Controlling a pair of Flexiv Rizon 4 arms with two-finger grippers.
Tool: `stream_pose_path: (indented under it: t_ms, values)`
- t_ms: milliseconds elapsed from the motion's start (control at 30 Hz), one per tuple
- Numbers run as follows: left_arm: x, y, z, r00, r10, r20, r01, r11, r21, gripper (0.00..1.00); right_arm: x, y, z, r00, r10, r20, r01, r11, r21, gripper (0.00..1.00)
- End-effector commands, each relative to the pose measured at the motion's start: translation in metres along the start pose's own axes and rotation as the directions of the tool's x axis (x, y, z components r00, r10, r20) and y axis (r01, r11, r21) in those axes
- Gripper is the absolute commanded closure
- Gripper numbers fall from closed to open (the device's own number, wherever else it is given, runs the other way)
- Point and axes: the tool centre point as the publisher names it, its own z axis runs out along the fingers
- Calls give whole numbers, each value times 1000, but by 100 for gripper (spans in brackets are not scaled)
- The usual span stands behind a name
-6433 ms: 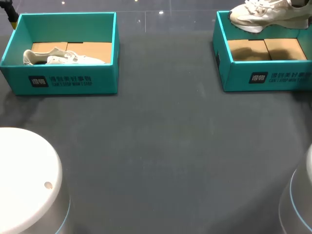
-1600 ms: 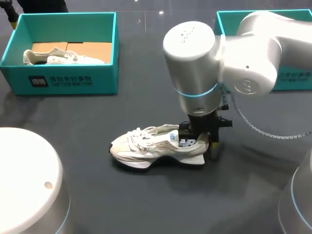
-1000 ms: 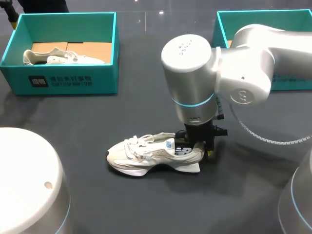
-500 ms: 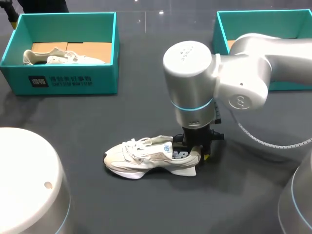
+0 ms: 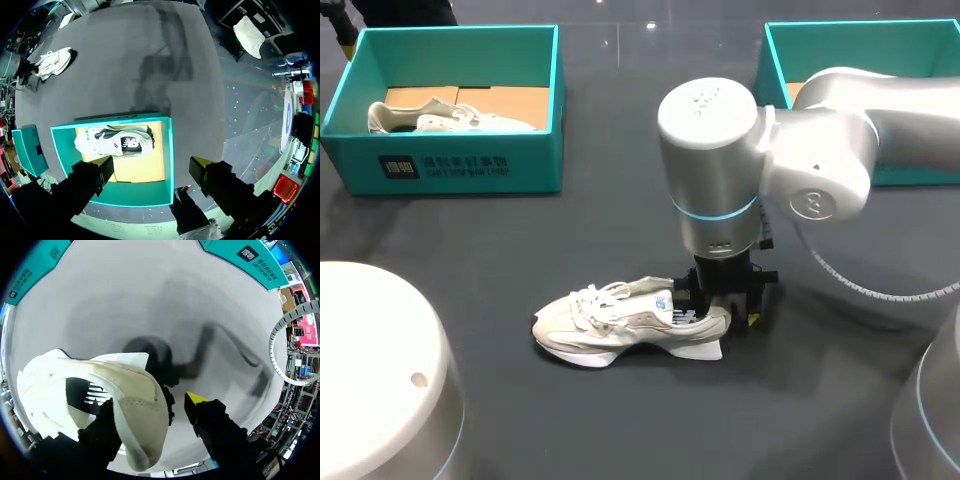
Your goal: Take the shoe out of the shoebox, open the shoe tongue, remove and reinsert the insole, then place the shoe into the shoebox
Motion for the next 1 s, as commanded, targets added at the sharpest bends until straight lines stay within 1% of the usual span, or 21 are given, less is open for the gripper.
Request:
stream_pose_path:
  t_ms: [33,67,100,133,167,200,233,267,300,367,400,467,600,667,733,800,833,867,900,1000]
  values:
    - [0,-1,-1,1000,1,-1,-1,1000,-1,0,-1,-2,-19,1000,0,6,0,1000,17,0]
    - [0,-1,-1,1000,1,-1,-1,1000,-1,0,-2,-3,-25,1000,1,10,-1,1000,15,0]
    - [0,-1,-1,1000,1,-1,-1,1000,-1,0,-3,-4,-33,1000,-5,-15,6,1000,13,0]
    - [0,-1,-1,1000,1,-1,-1,1000,-1,0,-5,-5,-41,1000,-7,-14,7,1000,19,0]
    - [0,-1,-1,1000,1,-1,-1,1000,-1,0,-6,-5,-49,1000,-11,-26,11,1000,6,0]
    - [0,-1,-1,1000,1,-1,-1,1000,-1,0,-8,-6,-57,998,-25,-56,25,1000,6,0]
    - [0,-1,-1,1000,1,-1,-1,1000,-1,0,-9,-7,-65,998,-30,-46,31,999,12,0]
    - [0,-1,-1,1000,1,-1,-1,1000,-1,0,-10,-7,-73,998,-36,-59,37,999,9,0]
    - [0,-1,-1,1000,1,-1,-1,1000,-1,0,-12,-7,-80,994,-57,-94,57,998,2,0]
    - [0,-1,-1,1000,1,-1,-1,1000,-1,0,-16,-8,-94,992,-77,-100,77,997,-4,0]
    - [0,-1,-1,1000,1,-1,-1,1000,-1,0,-18,-9,-100,985,-101,-138,100,995,-14,0]
    - [0,-1,-1,1000,1,-1,-1,1000,-1,0,-22,-10,-110,985,-114,-131,112,993,-24,0]
    - [0,-1,-1,1000,1,-1,-1,1000,-1,0,-31,-12,-128,966,-177,-187,172,984,-39,0]
    - [0,-1,-1,1000,1,-1,-1,1000,-1,0,-36,-11,-134,948,-228,-222,225,974,-36,0]
    - [0,-1,-1,1000,1,-1,-1,1000,-1,0,-41,-10,-141,917,-295,-268,287,955,-69,0]
    - [0,-1,-1,1000,1,-1,-1,1000,-1,0,-44,-11,-148,846,-397,-356,371,918,-142,0]
    - [0,-1,-1,1000,1,-1,-1,1000,-1,0,-47,-13,-153,762,-493,-419,448,869,-209,0]
    - [0,-1,-1,1000,1,-1,-1,1000,-1,0,-49,-13,-155,772,-497,-397,455,868,-201,0]
    - [0,-1,-1,1000,1,-1,-1,1000,-1,0,-49,-12,-156,790,-498,-357,466,867,-177,0]
    - [0,-1,-1,1000,1,-1,-1,1000,-1,0,-49,-12,-156,790,-498,-357,466,867,-177,0]
